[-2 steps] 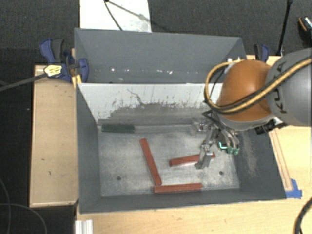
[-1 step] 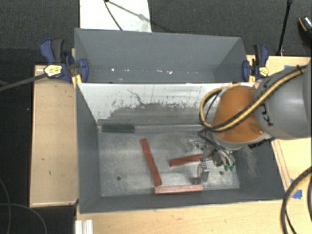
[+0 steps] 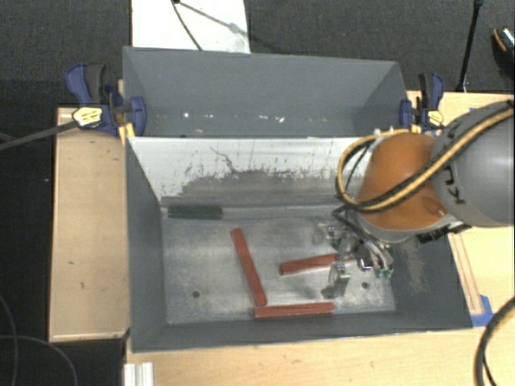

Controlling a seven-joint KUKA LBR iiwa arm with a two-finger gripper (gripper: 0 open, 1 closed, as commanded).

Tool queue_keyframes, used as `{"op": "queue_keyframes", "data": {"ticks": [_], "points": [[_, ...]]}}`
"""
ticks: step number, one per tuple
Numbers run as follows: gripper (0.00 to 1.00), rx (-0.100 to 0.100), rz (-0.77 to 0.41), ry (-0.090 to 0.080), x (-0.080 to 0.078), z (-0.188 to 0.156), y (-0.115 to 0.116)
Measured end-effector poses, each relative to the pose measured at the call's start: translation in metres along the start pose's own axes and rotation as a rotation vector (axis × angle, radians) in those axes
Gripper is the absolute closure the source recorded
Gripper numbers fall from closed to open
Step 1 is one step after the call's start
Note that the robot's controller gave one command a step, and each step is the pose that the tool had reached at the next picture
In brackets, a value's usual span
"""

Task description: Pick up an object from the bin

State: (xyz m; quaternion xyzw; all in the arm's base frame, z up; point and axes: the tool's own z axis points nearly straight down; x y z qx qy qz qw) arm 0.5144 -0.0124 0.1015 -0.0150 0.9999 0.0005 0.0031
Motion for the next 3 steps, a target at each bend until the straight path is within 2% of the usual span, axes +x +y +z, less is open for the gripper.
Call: {"op": "queue_keyframes", "data": {"ticks": [1,2,3], "points": [[0.00,0.001,0.146,-0.001,0.000,-0.008,-0.004],[0.00,0.001,0.153,0.008,-0.002,0.034,0.000],[0.00,0.001,0.151,0.006,-0.002,0.033,0.000]]}}
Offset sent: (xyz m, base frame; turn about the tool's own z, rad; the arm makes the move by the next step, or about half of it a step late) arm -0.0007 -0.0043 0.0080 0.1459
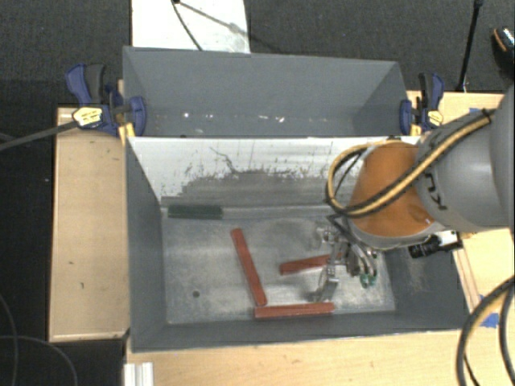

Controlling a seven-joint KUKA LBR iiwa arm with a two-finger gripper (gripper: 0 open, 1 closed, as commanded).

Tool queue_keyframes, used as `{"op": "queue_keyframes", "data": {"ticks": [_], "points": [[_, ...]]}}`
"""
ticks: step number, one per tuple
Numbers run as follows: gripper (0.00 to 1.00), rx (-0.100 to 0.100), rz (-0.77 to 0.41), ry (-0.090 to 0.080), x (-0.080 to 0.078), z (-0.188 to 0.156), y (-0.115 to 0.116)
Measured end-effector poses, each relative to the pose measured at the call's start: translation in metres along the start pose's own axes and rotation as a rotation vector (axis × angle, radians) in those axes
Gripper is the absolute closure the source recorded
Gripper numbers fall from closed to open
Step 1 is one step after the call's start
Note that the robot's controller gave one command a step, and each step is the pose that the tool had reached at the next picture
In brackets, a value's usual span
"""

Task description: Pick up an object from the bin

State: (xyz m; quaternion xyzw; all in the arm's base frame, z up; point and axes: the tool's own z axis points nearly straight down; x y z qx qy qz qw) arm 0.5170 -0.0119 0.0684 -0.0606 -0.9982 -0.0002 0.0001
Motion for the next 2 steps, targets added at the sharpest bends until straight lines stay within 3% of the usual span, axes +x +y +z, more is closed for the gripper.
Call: {"op": "queue_keyframes", "data": {"ticks": [1,2], "points": [[1.00,0.000,-0.001,0.000,0.000,0.000,0.000],[1.00,-0.001,-0.004,-0.009,-0.002,-0.089,0.000]]}}
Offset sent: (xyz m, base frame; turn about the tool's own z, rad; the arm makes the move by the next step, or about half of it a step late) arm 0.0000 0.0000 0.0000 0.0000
